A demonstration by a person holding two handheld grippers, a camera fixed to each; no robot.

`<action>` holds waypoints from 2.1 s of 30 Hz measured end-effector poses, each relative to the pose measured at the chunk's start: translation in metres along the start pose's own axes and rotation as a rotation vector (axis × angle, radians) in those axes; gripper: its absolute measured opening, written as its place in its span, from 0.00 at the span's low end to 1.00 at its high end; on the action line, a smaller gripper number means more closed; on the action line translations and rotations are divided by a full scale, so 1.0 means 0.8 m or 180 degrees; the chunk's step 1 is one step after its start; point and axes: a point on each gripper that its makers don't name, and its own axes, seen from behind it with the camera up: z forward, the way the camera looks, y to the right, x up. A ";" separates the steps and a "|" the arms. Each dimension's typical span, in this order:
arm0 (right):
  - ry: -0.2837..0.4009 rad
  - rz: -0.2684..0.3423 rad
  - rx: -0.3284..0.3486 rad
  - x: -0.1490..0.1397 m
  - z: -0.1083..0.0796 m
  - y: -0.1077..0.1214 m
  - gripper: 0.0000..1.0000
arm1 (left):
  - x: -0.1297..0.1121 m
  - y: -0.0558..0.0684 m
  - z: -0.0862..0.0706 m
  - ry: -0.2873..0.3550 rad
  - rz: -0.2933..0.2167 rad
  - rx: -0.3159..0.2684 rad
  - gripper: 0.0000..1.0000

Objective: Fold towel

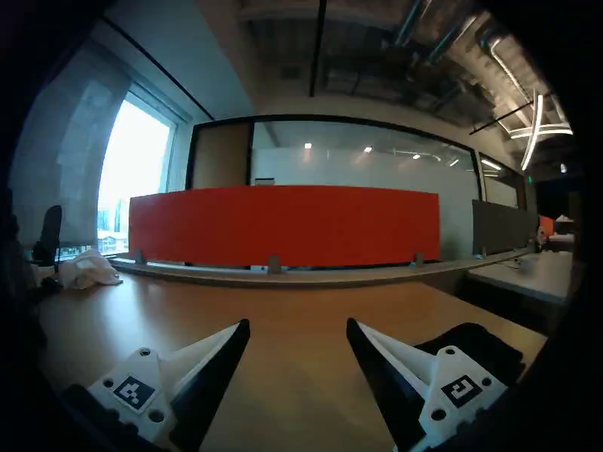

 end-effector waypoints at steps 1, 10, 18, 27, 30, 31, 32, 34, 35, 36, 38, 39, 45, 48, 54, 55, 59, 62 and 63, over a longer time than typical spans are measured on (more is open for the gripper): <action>0.0001 0.0000 -0.0001 0.000 0.000 0.000 0.99 | 0.000 0.000 0.000 0.0000 0.0000 0.0000 0.97; -0.0004 0.0002 0.0000 -0.002 0.000 -0.001 0.99 | 0.000 0.000 0.000 0.0000 0.0000 0.0000 0.97; -0.0005 0.0002 0.0000 -0.002 0.000 -0.001 0.99 | 0.000 0.000 -0.001 -0.0001 0.0000 0.0000 0.97; -0.0006 0.0001 -0.0001 -0.002 0.000 -0.001 1.00 | 0.001 0.000 -0.001 -0.0002 -0.0001 0.0000 0.97; -0.0006 0.0001 -0.0001 -0.002 0.000 0.000 0.99 | 0.002 0.000 -0.001 -0.0002 -0.0001 0.0000 0.97; -0.0006 0.0002 -0.0001 -0.002 0.000 0.000 0.99 | 0.002 0.000 -0.001 -0.0003 0.0000 0.0000 0.97; -0.0006 0.0002 -0.0001 -0.001 -0.001 0.000 0.99 | 0.002 0.000 -0.001 -0.0003 0.0000 0.0000 0.97; -0.0006 0.0002 -0.0001 -0.001 -0.001 0.000 0.99 | 0.003 0.000 -0.001 -0.0004 0.0000 0.0000 0.97; -0.0006 0.0002 -0.0001 -0.001 -0.001 0.000 0.99 | 0.003 0.000 -0.001 -0.0004 0.0000 0.0000 0.97; -0.0007 0.0003 -0.0001 -0.001 -0.001 0.000 0.99 | 0.003 0.000 -0.001 -0.0004 0.0000 0.0000 0.97; -0.0007 0.0003 -0.0001 -0.001 -0.001 0.000 1.00 | 0.004 0.000 -0.002 -0.0004 0.0001 0.0000 0.97; -0.0007 0.0003 -0.0001 -0.001 -0.001 0.000 1.00 | 0.005 -0.001 -0.002 -0.0005 0.0001 0.0000 0.97; -0.0006 0.0003 -0.0001 -0.001 -0.001 0.000 0.99 | 0.008 -0.002 -0.003 -0.0008 0.0001 -0.0001 0.97; -0.0006 0.0003 -0.0001 -0.001 -0.001 0.000 0.99 | 0.010 -0.002 -0.003 -0.0009 0.0001 -0.0001 0.97; -0.0006 0.0002 -0.0001 -0.001 -0.001 0.000 0.99 | 0.012 -0.002 -0.004 -0.0011 0.0001 -0.0001 0.97; -0.0006 0.0002 -0.0001 -0.001 -0.001 0.000 0.99 | 0.012 -0.002 -0.004 -0.0011 0.0001 -0.0001 0.97; -0.0006 0.0003 -0.0001 -0.001 -0.001 0.000 0.99 | 0.012 -0.002 -0.004 -0.0012 -0.0001 -0.0001 0.97; -0.0007 0.0003 -0.0001 -0.001 -0.001 0.000 0.99 | 0.012 -0.002 -0.004 -0.0012 -0.0003 0.0000 0.97; -0.0007 0.0003 -0.0001 -0.001 -0.001 0.000 0.99 | 0.012 -0.001 -0.004 -0.0012 -0.0004 0.0000 0.97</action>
